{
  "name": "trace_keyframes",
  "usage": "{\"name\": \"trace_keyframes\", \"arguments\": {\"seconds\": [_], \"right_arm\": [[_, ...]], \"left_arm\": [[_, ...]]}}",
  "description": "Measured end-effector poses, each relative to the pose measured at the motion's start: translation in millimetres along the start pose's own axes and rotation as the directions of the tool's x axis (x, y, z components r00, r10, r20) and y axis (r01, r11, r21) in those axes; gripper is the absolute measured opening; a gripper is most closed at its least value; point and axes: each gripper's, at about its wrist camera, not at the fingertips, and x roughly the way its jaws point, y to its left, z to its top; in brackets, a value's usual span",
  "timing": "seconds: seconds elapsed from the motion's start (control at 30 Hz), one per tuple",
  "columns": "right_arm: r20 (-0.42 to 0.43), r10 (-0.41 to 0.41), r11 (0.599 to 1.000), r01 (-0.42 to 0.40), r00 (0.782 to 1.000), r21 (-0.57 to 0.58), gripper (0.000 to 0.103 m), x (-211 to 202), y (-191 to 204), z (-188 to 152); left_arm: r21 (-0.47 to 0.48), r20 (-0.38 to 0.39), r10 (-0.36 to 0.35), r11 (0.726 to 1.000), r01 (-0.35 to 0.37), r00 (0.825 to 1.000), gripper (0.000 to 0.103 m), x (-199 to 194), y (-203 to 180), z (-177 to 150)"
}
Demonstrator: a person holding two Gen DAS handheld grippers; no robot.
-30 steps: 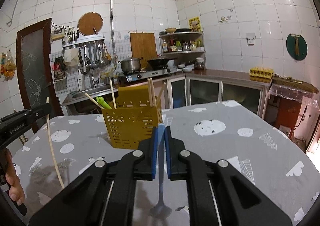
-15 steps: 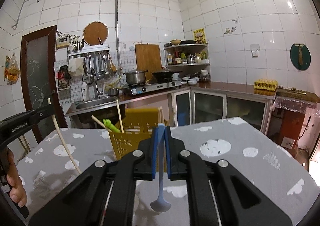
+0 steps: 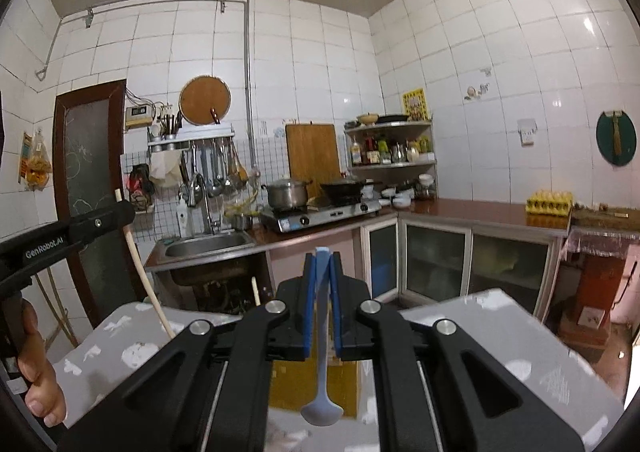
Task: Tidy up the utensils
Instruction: 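Carry the chopstick with the left tool over the holder while the right tool carries the spoon, then open both tools to drop the chopstick and spoon into the holder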
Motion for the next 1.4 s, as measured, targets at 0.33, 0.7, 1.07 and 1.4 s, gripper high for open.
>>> {"name": "trace_keyframes", "arguments": {"seconds": [0.33, 0.7, 1.07, 1.4], "right_arm": [[0.041, -0.02, 1.0, 0.02, 0.999, 0.001, 0.007, 55.0, 2.1, 46.5], [-0.047, -0.054, 0.999, 0.054, 0.997, 0.001, 0.007, 124.6, -11.2, 2.6], [-0.19, -0.09, 0.996, 0.083, 0.978, -0.042, 0.008, 162.9, -16.7, -37.2], [-0.232, -0.138, 0.99, 0.142, 0.963, 0.002, 0.052, 115.6, -36.9, -22.4]], "left_arm": [[0.019, 0.108, 0.01, 1.0, -0.012, 0.994, 0.004, 47.4, -11.5, 41.1], [0.059, 0.021, 0.028, 0.998, -0.029, 0.999, 0.004, 145.4, -10.4, -13.1], [0.014, -0.148, 0.051, 0.999, -0.049, 0.988, 0.004, 198.7, 18.8, -59.6], [0.003, -0.102, 0.1, 0.995, -0.1, 0.99, 0.066, 125.4, 28.2, -30.5]]}}
